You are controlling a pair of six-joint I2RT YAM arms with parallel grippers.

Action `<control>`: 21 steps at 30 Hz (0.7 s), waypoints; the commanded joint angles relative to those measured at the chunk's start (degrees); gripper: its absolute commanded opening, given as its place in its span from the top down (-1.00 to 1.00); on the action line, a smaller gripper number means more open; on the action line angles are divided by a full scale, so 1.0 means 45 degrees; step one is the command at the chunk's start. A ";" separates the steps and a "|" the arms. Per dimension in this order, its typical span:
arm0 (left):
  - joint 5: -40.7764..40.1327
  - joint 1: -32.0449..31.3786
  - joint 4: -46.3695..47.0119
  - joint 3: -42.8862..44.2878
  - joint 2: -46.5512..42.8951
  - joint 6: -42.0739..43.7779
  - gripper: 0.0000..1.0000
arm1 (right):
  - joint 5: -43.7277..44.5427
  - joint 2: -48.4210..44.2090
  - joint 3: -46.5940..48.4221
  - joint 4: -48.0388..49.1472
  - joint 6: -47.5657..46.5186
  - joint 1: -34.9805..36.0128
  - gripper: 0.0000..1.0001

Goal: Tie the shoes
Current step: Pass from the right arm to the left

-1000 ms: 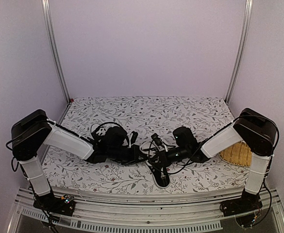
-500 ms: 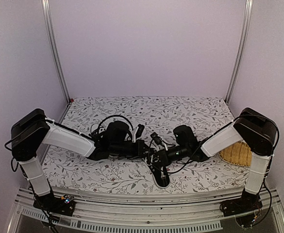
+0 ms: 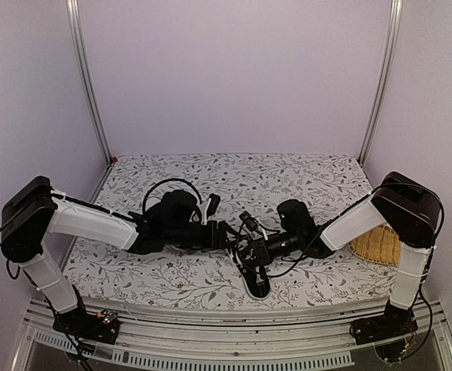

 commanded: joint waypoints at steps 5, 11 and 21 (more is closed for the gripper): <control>-0.0504 -0.0125 0.0532 -0.1581 -0.0477 -0.1519 0.17 | -0.0110 -0.0127 -0.0195 0.0463 0.0173 0.0010 0.96; 0.0020 -0.0133 0.1587 -0.1617 0.0050 -0.1995 0.36 | -0.0133 -0.0073 -0.0209 0.0502 0.0189 0.0014 0.96; 0.0719 -0.0115 0.2440 -0.1131 0.1033 -0.2205 0.35 | -0.0128 -0.0088 -0.0230 0.0485 0.0183 0.0004 0.96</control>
